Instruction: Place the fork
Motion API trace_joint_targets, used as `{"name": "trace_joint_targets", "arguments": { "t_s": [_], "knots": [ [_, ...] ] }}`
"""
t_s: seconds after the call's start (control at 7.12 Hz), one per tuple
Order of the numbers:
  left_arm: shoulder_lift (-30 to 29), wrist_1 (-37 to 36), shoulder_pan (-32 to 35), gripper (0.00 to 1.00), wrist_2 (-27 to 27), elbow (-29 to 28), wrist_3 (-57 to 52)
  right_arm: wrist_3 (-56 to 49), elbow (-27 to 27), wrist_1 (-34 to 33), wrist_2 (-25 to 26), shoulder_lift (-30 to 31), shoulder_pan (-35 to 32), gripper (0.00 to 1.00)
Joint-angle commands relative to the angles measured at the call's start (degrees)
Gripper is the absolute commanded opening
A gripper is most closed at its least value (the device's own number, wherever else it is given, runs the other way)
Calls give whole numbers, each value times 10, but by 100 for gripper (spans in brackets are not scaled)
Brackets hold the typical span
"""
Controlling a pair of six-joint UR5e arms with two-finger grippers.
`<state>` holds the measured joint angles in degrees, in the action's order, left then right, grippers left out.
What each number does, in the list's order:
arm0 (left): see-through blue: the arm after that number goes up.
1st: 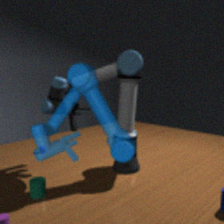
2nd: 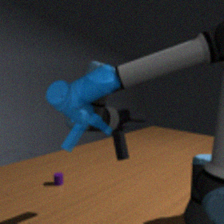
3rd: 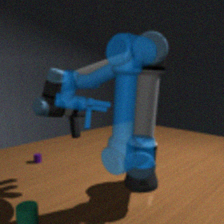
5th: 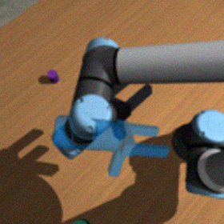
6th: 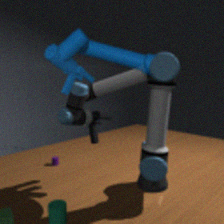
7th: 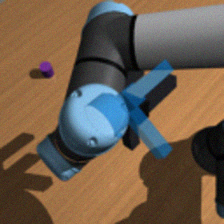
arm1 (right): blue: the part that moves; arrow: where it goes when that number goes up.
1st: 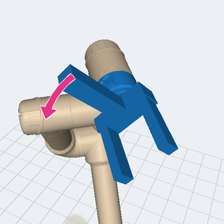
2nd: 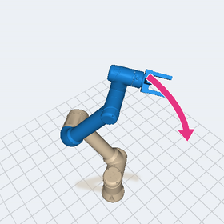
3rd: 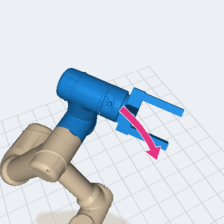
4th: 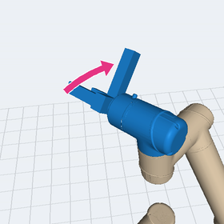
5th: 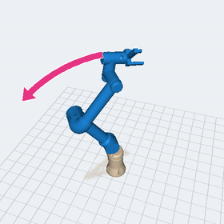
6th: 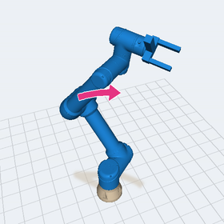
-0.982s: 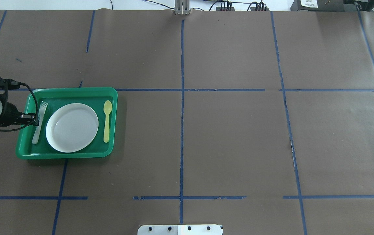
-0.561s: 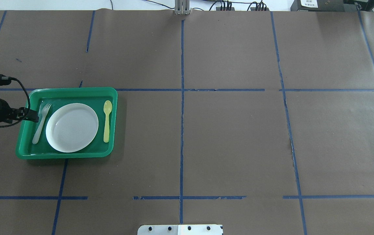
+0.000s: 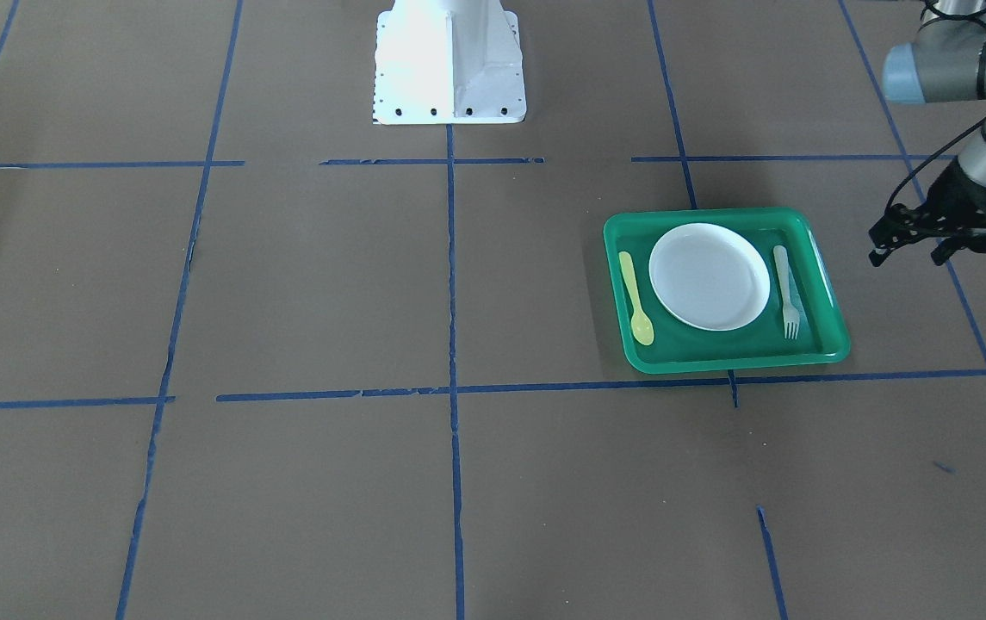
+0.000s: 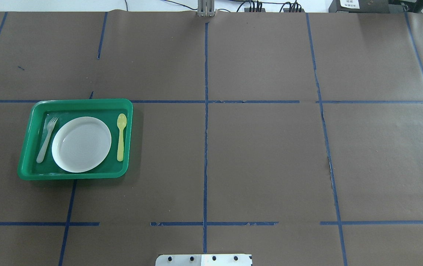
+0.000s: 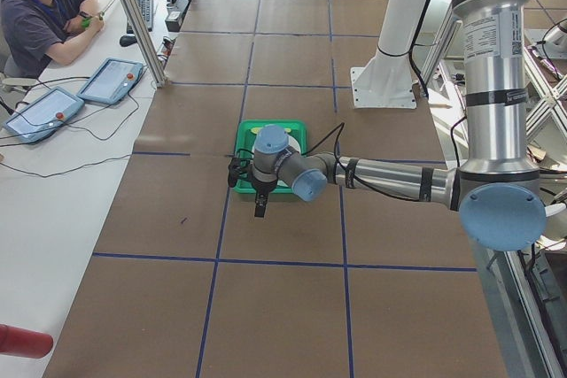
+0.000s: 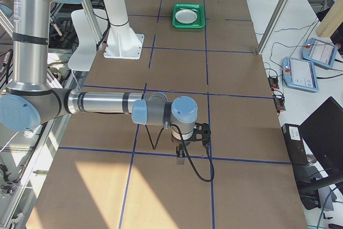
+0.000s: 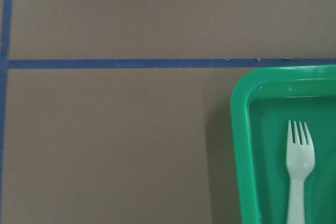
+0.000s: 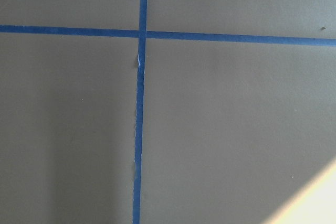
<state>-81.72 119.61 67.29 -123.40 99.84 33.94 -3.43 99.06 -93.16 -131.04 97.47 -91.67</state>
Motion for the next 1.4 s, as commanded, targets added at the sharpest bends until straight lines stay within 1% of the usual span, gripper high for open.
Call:
{"name": "trace_joint_targets", "arguments": {
  "t_s": [0.0,0.14,0.28,0.42,0.56,1.26],
  "knots": [
    [-6,-155,127,100,-10,9,-206,0,1,0,0,0,0,100],
    [-42,-243,179,100,-18,11,-284,0,0,0,0,0,0,100],
    [-51,-292,218,100,-36,10,-315,0,0,0,0,0,0,100],
    [-44,-294,230,100,-63,8,-330,0,0,0,0,0,0,100],
    [-41,-296,230,100,-68,3,-336,0,0,0,0,0,0,100],
    [-49,-287,229,100,-68,-12,-337,0,0,0,0,0,0,100]
  ]
}}
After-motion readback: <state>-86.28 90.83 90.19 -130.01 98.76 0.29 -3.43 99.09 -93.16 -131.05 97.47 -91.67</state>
